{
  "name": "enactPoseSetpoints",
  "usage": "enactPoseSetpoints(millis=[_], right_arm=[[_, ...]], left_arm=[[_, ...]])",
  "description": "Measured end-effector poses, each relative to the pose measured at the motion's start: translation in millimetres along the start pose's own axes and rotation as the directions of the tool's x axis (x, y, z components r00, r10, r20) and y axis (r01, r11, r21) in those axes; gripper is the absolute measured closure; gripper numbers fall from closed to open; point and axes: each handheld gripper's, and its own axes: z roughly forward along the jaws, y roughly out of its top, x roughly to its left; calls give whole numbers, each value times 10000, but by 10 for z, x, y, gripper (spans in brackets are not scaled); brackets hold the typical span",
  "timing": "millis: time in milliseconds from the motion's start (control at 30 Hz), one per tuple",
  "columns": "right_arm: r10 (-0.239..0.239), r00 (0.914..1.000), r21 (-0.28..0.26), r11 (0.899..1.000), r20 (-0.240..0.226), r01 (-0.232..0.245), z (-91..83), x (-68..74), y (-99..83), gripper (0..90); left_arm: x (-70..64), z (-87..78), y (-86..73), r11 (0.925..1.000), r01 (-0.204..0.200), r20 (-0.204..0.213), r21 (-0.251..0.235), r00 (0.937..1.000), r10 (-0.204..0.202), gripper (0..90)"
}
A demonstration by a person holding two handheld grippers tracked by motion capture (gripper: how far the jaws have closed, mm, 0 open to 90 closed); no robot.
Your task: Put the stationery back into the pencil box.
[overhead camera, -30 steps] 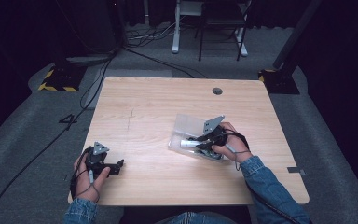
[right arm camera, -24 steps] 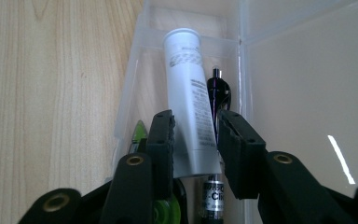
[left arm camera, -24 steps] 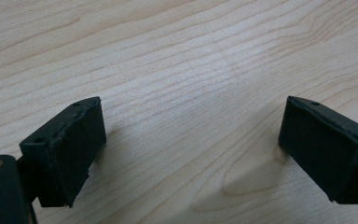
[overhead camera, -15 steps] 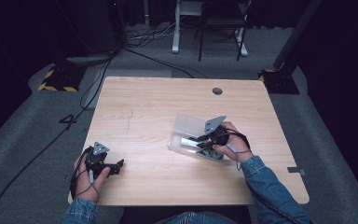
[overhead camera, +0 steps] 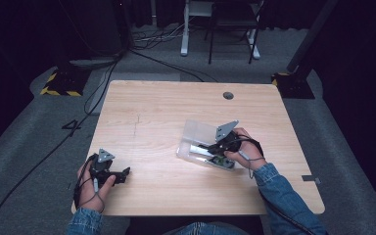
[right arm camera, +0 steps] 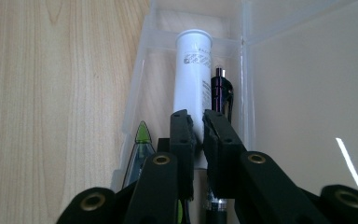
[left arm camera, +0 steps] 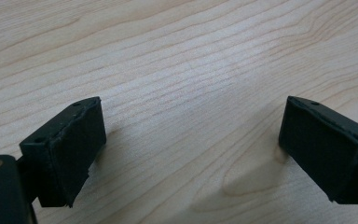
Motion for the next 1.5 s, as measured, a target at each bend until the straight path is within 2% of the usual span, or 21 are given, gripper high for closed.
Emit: enactPoseSetpoints(millis=[333,700,900,1067,1133,1400,1500], right_arm=[[241,9991,-157,9996,335,-236,-58,-28,-19,865],[98,9983,216,9997,570,-110,-27,-21,-29,873],[75,9991,-108,9999,413,-71,-77,10,15,867],[-68,9996,260,9996,286,60,-35,23,14,879],[92,9995,340,9994,306,-103,-14,16,-9,884],[174,9991,287,9994,379,-185,-31,-2,-32,860],[207,9987,105,9997,472,-212,-76,7,-39,840]], left_arm=[[0,0,0,10000,1,-1,4,10000,-1,75],[-1,-1,0,10000,1,-6,9,10000,-1,75],[0,-1,0,10000,6,-6,10,10000,-6,75],[0,-1,0,10000,-2,-11,14,10000,2,75],[0,0,0,10000,6,-5,1,10000,-6,75],[-1,2,1,10000,24,23,-2,10000,-24,74],[-1,12,9,10000,20,45,-2,10000,-20,66]])
